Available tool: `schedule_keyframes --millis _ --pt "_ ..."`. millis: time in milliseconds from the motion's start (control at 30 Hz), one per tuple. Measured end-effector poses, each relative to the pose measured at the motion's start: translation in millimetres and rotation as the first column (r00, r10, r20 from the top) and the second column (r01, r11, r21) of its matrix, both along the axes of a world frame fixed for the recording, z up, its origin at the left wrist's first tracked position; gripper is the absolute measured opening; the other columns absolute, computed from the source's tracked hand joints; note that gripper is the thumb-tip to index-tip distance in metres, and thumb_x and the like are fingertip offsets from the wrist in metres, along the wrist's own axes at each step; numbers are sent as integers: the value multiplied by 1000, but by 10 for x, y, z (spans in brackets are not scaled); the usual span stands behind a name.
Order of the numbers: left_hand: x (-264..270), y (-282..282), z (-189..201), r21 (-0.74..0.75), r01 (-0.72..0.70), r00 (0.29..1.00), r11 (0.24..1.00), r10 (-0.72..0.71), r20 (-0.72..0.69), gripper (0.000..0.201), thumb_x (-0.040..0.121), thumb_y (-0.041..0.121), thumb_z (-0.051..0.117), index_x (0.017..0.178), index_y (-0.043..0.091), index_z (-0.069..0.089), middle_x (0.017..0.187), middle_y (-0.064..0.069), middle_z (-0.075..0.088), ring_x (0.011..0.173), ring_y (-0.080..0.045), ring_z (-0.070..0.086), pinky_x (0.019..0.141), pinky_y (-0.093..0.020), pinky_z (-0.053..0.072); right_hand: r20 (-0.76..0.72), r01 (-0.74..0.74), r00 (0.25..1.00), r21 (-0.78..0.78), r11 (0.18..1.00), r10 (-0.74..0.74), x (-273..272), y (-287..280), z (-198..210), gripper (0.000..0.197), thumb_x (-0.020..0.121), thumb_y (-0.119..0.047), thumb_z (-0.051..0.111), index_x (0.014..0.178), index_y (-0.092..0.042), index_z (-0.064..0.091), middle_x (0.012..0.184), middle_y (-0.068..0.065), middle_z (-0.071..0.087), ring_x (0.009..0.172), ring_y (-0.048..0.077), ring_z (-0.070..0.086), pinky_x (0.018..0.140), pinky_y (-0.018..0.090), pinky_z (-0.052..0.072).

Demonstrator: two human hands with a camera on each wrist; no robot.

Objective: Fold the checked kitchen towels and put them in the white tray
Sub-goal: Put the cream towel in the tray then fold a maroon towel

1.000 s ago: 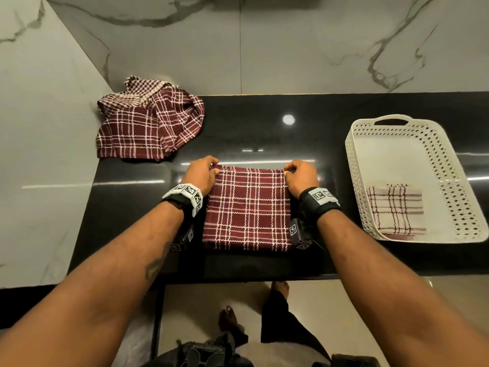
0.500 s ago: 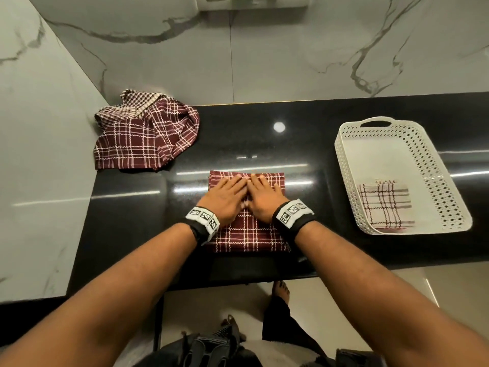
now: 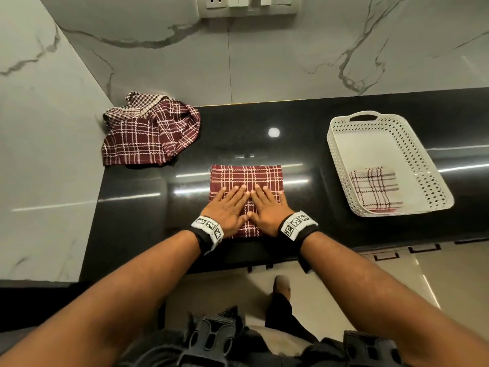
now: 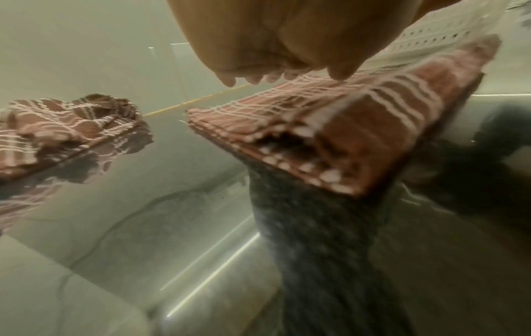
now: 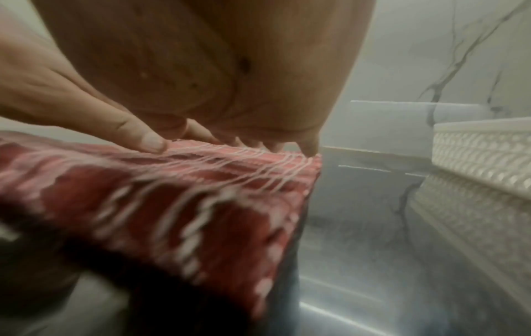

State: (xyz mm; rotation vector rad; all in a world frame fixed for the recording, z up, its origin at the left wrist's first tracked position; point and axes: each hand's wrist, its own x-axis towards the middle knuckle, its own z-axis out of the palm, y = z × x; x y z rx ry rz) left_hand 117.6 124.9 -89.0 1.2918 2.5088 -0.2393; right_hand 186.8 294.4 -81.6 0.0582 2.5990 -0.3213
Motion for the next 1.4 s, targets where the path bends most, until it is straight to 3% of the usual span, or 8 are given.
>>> schedule_keyframes --millis 267,533,833,933,1033,1133,1267,1400 --pt "115 -621 5 20 -132 991 991 132 29 73 101 53 19 159 13 -1 166 -6 -7 153 -19 -8 124 -44 -6 58 224 970 169 960 -237 425 241 81 81 97 -50 27 156 -6 -6 164 13 -17 150 28 -19 116 61 -16" --pt "327 -376 -115 120 -121 993 985 122 5 67 102 50 18 159 17 2 167 -3 -3 153 -18 -4 124 -43 -1 -102 210 970 -95 973 -219 432 -414 -97 68 102 -32 30 158 -10 -2 165 9 -14 151 24 -15 122 51 -7" --pt "633 -908 -291 168 -148 989 975 145 30 91 92 71 6 158 9 1 166 -10 -5 153 -24 -8 124 -48 -1 -175 157 972 -24 987 -158 1135 -36 -295 94 93 -73 19 156 -12 -15 162 6 -24 149 21 -22 121 49 -12" --pt "790 -1041 -337 137 -94 995 986 97 -11 106 87 83 16 158 6 0 165 -14 -6 153 -28 -7 123 -52 2 -128 96 988 43 994 -90 1325 -102 -311 111 86 -78 38 153 -13 -22 156 4 -34 146 24 -29 119 56 -13" --pt "997 -1175 -350 146 -69 996 987 77 -47 101 88 51 58 158 7 -1 165 -15 -3 153 -29 -4 123 -52 8 -167 81 984 115 990 -62 1509 -190 -347 109 86 -26 66 155 -16 -17 161 6 -26 149 28 -23 119 61 -8" --pt "1124 -1283 -371 289 -65 996 955 79 -36 89 79 19 72 154 4 26 161 -19 25 149 -33 23 119 -52 27 -294 94 954 141 986 -49 1710 -223 -426 105 74 5 68 158 -15 8 166 10 7 152 35 4 118 57 -1" --pt "1124 -1403 -319 444 -77 996 893 54 64 86 55 6 88 136 1 56 142 -20 54 131 -37 52 104 -54 46 -395 62 919 144 988 0 1907 -240 -482 91 74 -9 76 152 -17 29 156 11 36 143 42 30 115 60 21" --pt "1110 -1478 -18 592 -204 974 780 97 206 63 58 -3 82 117 12 66 122 -10 68 111 -28 67 92 -45 57 -436 26 900 84 996 14 1970 -252 -356 95 71 -38 76 152 -19 29 156 8 35 145 38 26 115 64 22"
